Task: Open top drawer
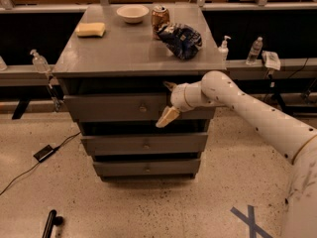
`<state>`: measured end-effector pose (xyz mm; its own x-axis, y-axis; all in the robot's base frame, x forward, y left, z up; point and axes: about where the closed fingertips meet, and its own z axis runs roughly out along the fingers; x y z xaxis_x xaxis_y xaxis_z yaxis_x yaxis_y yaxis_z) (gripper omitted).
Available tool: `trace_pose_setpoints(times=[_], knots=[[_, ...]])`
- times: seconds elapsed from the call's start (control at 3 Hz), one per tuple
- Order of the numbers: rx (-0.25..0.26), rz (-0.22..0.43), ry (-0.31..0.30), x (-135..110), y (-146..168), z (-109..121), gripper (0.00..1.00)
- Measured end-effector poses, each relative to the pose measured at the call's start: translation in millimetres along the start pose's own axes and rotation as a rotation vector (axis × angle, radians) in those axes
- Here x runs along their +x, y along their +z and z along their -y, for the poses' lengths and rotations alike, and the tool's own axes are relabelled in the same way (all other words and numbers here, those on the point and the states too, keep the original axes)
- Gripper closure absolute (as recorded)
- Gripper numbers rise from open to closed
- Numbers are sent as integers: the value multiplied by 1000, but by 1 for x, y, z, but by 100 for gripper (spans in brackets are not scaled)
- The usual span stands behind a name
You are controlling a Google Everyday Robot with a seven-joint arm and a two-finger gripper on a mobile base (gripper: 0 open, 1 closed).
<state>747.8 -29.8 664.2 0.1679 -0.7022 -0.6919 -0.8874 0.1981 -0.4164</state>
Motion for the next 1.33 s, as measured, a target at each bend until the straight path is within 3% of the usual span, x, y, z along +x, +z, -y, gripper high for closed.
trace_pose_setpoints(times=[0.33,0.67,1.33], knots=[[3,26,6,-4,5,5,0],[-38,36,26,-9,-2,-10,0],[-163,-25,111,0,-26,-70,0]])
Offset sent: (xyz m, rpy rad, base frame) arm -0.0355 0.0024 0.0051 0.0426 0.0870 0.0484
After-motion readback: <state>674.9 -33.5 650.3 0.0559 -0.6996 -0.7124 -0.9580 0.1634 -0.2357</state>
